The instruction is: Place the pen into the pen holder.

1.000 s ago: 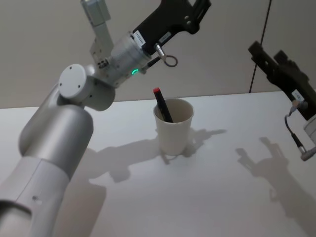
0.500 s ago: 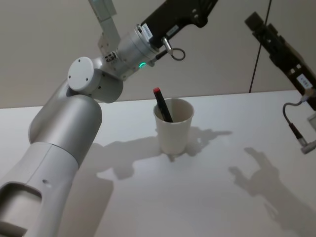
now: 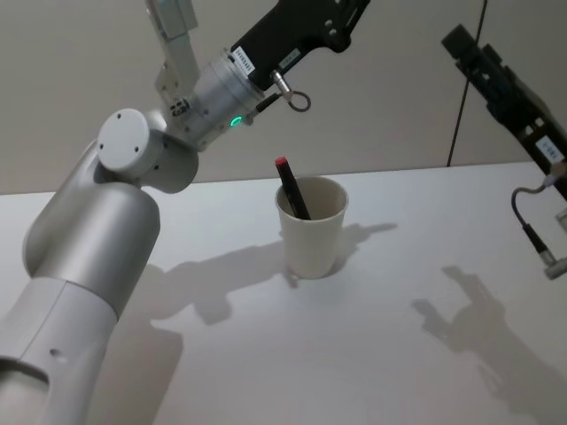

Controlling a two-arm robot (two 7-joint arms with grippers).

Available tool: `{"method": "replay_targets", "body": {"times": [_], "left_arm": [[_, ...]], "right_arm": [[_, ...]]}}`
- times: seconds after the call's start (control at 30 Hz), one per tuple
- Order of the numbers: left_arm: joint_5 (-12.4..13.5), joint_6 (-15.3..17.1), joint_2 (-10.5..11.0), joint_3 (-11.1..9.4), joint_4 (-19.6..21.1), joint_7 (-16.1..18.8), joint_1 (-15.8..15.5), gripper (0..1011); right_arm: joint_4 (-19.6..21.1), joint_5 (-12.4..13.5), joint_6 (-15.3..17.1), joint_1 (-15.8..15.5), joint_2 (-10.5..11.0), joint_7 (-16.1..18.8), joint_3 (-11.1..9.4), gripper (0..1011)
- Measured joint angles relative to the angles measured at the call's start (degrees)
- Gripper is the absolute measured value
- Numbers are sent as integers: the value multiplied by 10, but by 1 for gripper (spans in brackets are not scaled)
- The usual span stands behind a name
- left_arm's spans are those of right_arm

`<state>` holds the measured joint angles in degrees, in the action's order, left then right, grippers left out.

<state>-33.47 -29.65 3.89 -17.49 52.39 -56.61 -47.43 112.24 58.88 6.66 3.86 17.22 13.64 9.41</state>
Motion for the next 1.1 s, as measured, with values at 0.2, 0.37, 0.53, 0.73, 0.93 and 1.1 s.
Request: {"method": "replay_targets", "body": {"times": [0.2,0.37,0.53,0.73,0.93,1.1], "left_arm": [[15,10,9,3,23,22,14,140],[22,14,13,4,33,32,20,140],[26,17,16,5,40,39,25,140],[30,19,18,6,45,44,28,140],[32,21,20,7,49,48,31,140],[33,22,20,7,51,50,32,140]], "right_arm": [[1,-29,-11,-1,1,-28,2,1002],[-1,-62,-21,5,-4,-53,7,1002],[-12,-102,-32,19,-17,-76,15,1002],[-37,-140,-41,47,-41,-87,25,1002],[-61,-168,-47,73,-62,-90,34,1002],[-75,-183,-53,89,-75,-90,39,1002]]}}
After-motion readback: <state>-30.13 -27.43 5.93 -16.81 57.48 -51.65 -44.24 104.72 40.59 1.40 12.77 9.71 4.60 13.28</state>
